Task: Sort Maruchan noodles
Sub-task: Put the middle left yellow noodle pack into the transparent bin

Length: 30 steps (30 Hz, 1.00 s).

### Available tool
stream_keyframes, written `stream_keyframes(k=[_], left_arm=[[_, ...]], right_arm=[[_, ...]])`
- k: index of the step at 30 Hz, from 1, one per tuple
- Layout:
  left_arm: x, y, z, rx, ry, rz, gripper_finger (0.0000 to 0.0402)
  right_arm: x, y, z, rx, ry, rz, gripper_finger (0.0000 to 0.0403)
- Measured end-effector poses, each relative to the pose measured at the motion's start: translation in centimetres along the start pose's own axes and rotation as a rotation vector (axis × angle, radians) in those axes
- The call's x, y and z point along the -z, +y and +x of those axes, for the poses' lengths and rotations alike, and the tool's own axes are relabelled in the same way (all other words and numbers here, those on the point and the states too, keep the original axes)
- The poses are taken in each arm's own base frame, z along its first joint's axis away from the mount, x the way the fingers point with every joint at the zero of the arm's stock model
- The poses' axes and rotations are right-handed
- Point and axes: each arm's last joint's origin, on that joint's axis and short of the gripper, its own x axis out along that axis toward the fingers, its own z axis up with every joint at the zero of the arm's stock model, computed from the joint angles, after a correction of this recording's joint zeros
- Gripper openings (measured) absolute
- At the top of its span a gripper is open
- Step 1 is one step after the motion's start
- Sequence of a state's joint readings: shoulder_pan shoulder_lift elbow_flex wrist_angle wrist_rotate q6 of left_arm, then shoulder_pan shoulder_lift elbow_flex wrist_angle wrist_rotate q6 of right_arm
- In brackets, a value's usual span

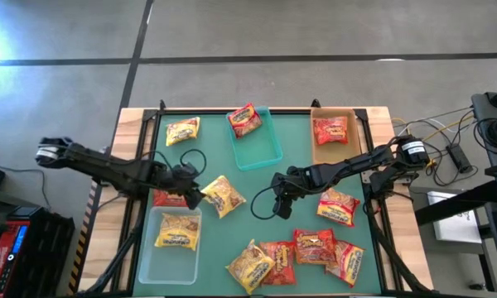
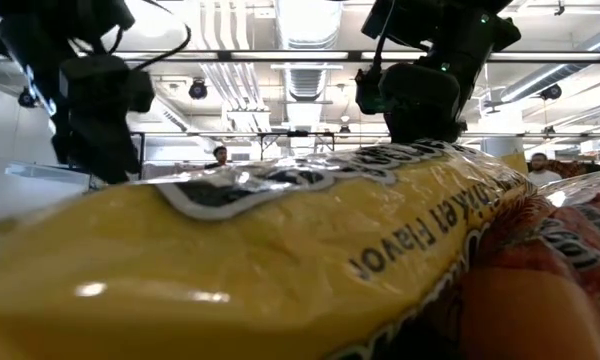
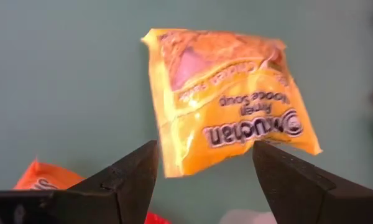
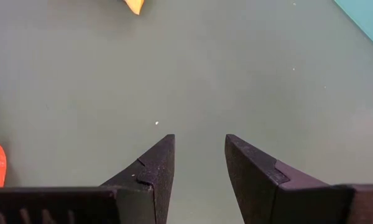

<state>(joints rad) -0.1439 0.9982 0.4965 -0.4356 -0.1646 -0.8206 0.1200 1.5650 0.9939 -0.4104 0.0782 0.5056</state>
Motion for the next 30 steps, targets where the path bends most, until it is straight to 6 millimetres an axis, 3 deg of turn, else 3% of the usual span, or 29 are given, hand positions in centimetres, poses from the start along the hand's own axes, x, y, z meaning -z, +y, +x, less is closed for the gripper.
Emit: stream_keyframes(k=[11, 18, 30], left_arm=[[0.5, 2.7, 2.7, -0.007, -0.048, -0.085, 0.0244], [-0.3, 2.0, 4.0, 0.074, -0.084, -0.028, 0.0244], [-1.8, 0.1, 7.6, 0.209, -0.140, -0.089, 0.0244]], right_arm=[[0.0, 0.0, 0.0, -0.002, -0.004, 0.000, 0.0132], [0.0, 0.0, 0.0, -0.003, -0.004, 0.000, 0.0132], [0.0, 0.0, 0.0, -0.003, -0.005, 0.000, 0.0132]])
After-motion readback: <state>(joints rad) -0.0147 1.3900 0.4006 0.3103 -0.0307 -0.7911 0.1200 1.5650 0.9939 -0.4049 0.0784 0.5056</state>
